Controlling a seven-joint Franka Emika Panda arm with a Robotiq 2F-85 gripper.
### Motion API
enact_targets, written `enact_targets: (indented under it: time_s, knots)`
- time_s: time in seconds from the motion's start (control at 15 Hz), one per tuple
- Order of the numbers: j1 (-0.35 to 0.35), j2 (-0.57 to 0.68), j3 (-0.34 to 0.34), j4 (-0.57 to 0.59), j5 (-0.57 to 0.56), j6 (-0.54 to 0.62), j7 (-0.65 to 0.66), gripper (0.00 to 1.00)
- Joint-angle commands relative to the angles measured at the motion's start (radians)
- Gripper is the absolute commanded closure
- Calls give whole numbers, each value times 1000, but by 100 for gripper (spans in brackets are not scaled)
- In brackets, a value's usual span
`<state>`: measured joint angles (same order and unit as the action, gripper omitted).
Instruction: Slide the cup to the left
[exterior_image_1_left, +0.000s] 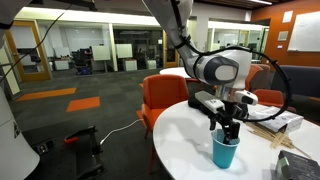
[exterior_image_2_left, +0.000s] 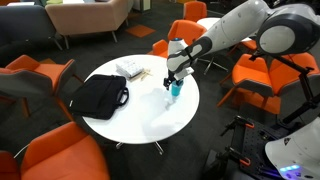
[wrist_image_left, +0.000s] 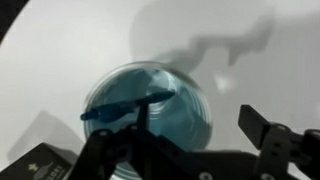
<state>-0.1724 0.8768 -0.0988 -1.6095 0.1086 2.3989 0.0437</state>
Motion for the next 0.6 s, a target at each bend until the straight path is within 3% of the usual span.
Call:
enact_targets:
  time_s: [0.0, 0.47, 0.53]
  knots:
    - [7, 34, -5, 65, -10, -65, 24, 33]
    - [16, 49, -12, 81, -19, -76, 31, 96]
    - [17, 49, -11, 80, -19, -75, 31, 100]
